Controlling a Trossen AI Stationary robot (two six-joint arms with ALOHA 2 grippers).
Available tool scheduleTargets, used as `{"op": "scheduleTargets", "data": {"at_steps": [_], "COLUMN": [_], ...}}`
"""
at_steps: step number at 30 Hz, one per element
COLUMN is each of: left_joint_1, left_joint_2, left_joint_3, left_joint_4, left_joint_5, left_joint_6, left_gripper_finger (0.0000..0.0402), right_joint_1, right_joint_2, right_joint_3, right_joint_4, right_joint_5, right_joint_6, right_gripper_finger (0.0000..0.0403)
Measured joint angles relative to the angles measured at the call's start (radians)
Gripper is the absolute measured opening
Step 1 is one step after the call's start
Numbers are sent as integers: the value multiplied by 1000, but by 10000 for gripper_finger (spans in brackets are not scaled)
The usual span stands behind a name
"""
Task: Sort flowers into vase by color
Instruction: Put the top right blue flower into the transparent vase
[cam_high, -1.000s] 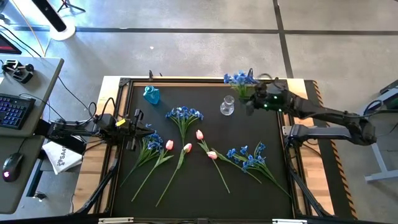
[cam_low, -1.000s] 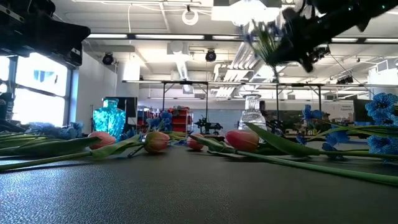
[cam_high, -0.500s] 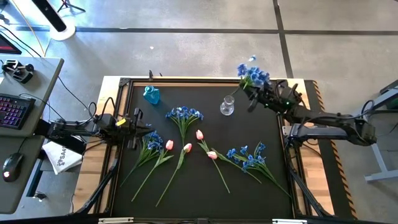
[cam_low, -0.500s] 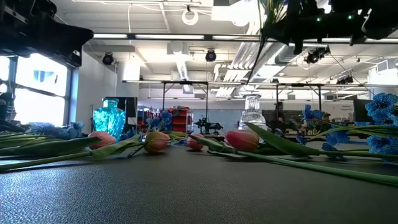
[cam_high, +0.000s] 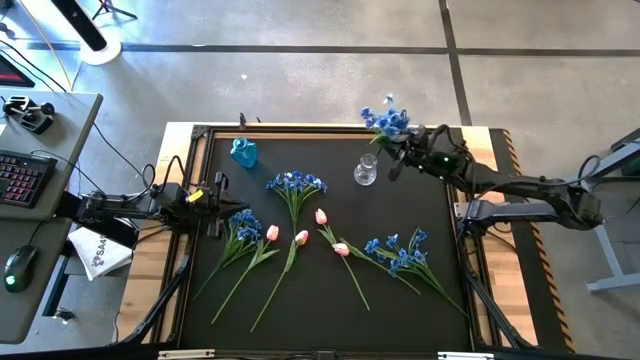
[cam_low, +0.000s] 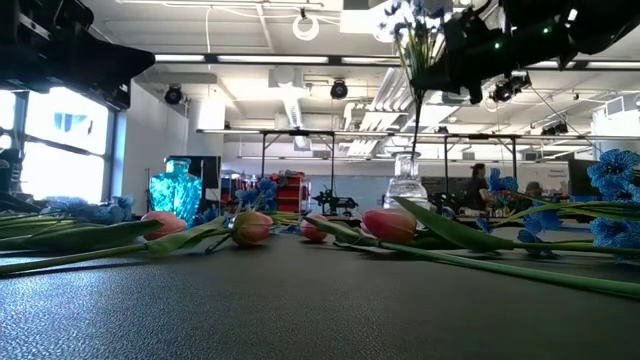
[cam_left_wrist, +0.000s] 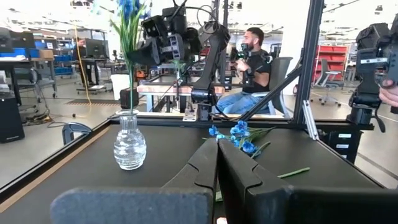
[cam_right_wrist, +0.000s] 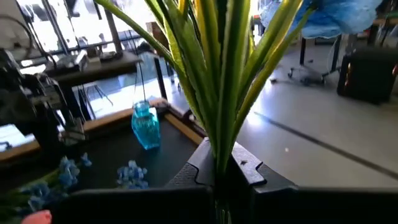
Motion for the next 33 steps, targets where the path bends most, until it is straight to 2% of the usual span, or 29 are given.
{"op": "scheduleTargets", "data": {"at_steps": [11,27,33], "left_joint_1": [0,0,0], "left_joint_2": [0,0,0], "left_joint_3": [0,0,0], "left_joint_4": [0,0,0], "left_joint_5": [-3,-3,-23], "left_joint_6": [0,0,0], "left_gripper_finger": [1,1,1], "right_joint_1": [0,0,0], "right_joint_2": [110,120,168], "right_joint_3": [0,0,0], "right_joint_4": [36,51,57], "right_joint_5": [16,15,-8], "right_joint_6": [33,36,36], "right_gripper_finger": [0,0,0]}}
